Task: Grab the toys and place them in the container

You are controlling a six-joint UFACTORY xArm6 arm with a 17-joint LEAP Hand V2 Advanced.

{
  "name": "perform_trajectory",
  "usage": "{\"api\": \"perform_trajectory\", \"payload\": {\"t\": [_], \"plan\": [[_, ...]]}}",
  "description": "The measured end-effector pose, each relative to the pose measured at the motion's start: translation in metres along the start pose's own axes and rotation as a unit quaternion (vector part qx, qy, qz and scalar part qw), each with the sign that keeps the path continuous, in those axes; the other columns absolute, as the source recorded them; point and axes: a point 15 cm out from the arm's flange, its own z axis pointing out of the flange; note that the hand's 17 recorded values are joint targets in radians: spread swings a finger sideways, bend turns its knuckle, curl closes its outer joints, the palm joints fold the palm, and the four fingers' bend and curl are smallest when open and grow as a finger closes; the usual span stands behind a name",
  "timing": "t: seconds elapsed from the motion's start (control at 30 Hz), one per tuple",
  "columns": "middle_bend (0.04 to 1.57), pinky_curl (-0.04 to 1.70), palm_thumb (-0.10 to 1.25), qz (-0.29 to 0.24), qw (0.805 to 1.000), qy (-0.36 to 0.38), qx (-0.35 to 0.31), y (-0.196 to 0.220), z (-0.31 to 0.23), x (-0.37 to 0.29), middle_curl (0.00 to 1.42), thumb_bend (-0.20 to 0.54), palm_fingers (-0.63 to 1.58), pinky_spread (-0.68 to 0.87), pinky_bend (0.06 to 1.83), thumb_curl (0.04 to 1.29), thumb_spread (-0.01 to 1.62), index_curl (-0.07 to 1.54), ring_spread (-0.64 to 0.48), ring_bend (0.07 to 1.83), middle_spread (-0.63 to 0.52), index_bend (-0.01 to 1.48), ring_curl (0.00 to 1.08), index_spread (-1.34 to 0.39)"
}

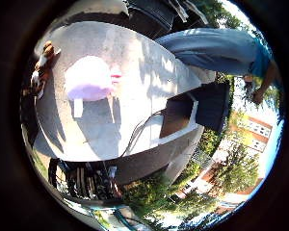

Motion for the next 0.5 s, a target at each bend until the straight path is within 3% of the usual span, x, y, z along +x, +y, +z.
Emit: {"api": "perform_trajectory", "payload": {"t": [0.37,0.5], "plan": [[0.19,0.29,0.44,-0.030,0.999,0.035,0.003,-0.013,0.101,0.011,0.33,-0.032,0.21,0.39,0.41,0.32,1.13,0.25,0.27,0.42,0.06,0.17,0.32,-0.08],[0.30,0.28,0.48,-0.040,0.998,0.044,-0.004,-0.013,0.105,0.008,0.37,-0.017,0.69,0.43,0.50,0.33,1.12,0.23,0.27,0.64,0.02,0.14,0.36,-0.05]]}}
